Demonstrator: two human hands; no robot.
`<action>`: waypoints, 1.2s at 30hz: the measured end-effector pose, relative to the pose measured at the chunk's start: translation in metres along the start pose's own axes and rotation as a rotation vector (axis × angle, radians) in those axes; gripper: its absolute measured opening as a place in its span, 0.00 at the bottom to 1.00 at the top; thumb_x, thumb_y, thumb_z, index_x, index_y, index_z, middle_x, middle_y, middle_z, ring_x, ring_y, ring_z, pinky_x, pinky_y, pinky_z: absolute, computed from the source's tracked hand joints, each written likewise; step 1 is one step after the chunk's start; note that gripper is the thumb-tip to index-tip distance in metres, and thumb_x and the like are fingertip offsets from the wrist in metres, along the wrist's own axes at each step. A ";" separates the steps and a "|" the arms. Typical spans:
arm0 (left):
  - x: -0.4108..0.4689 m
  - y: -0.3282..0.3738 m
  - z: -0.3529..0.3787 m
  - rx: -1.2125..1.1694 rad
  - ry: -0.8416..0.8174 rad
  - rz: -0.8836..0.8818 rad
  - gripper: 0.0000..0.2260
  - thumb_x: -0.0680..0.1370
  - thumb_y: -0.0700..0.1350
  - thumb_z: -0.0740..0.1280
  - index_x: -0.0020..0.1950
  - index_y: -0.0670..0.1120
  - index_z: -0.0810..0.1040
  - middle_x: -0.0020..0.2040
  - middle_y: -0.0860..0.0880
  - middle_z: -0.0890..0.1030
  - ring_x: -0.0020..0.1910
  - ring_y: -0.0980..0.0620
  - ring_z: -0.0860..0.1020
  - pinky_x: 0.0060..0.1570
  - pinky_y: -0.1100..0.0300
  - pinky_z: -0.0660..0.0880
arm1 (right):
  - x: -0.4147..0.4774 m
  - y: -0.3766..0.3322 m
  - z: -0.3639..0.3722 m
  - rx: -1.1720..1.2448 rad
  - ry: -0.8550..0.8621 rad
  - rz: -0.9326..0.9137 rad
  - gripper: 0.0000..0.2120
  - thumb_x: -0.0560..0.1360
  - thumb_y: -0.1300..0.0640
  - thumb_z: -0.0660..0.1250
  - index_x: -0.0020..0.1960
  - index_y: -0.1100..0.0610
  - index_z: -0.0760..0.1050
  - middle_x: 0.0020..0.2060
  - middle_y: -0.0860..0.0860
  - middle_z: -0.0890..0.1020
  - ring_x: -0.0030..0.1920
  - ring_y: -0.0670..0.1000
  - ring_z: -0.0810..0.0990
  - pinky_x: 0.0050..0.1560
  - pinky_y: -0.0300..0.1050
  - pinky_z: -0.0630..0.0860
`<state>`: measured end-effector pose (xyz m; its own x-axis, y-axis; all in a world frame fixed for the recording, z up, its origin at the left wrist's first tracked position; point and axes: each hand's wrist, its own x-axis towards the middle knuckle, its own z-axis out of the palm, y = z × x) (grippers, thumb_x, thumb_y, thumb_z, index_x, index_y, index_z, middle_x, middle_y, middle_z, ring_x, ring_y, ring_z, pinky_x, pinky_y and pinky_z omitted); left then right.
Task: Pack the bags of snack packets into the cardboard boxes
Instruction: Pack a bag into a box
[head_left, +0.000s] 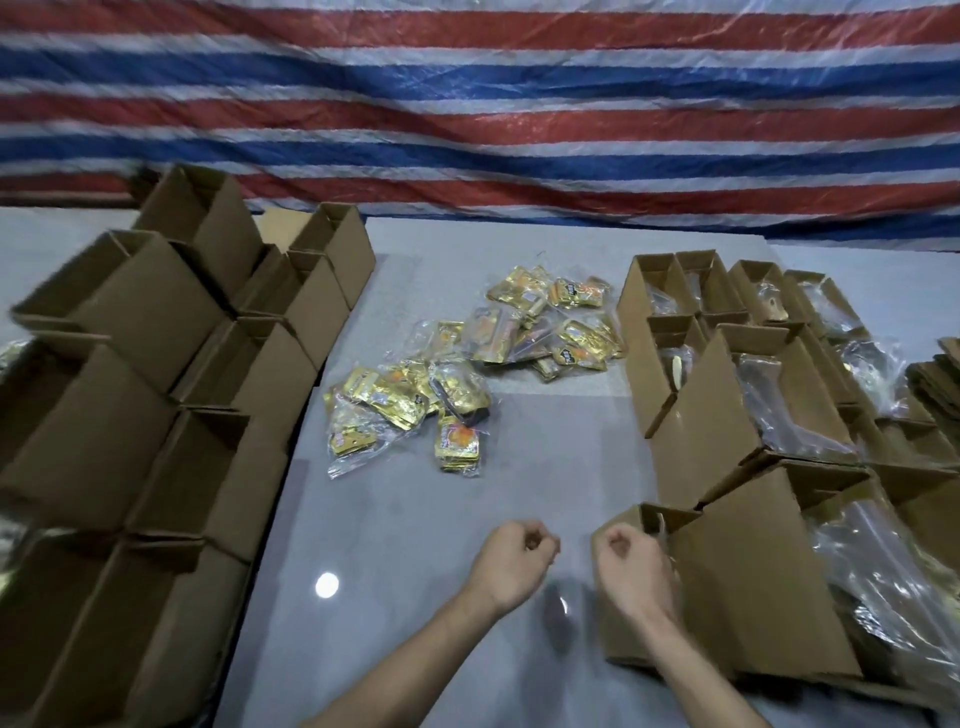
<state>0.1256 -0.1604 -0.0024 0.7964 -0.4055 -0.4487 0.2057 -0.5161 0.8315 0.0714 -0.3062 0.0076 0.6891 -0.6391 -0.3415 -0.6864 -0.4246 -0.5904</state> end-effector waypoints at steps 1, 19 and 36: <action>-0.004 -0.002 -0.018 -0.004 0.050 0.005 0.13 0.78 0.45 0.64 0.33 0.51 0.77 0.31 0.56 0.79 0.30 0.65 0.74 0.41 0.65 0.72 | 0.000 -0.008 0.006 0.028 -0.022 -0.024 0.14 0.77 0.54 0.66 0.35 0.59 0.77 0.27 0.48 0.77 0.32 0.51 0.73 0.34 0.43 0.67; -0.141 -0.188 -0.202 0.607 0.792 -0.627 0.21 0.78 0.52 0.67 0.68 0.49 0.71 0.64 0.49 0.77 0.65 0.47 0.73 0.69 0.45 0.62 | -0.027 -0.074 0.079 0.224 -0.379 -0.293 0.18 0.79 0.54 0.67 0.32 0.59 0.77 0.25 0.46 0.79 0.27 0.44 0.73 0.38 0.46 0.73; -0.181 -0.154 -0.200 0.524 0.642 -0.813 0.14 0.76 0.49 0.65 0.61 0.49 0.74 0.52 0.47 0.79 0.53 0.43 0.80 0.51 0.52 0.75 | -0.027 -0.059 0.063 0.171 -0.323 -0.229 0.16 0.78 0.54 0.66 0.33 0.59 0.78 0.26 0.45 0.80 0.28 0.46 0.75 0.38 0.44 0.74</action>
<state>0.0634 0.1435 0.0162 0.7103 0.5688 -0.4147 0.6480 -0.7585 0.0695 0.1078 -0.2234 0.0062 0.8751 -0.2954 -0.3833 -0.4778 -0.4023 -0.7810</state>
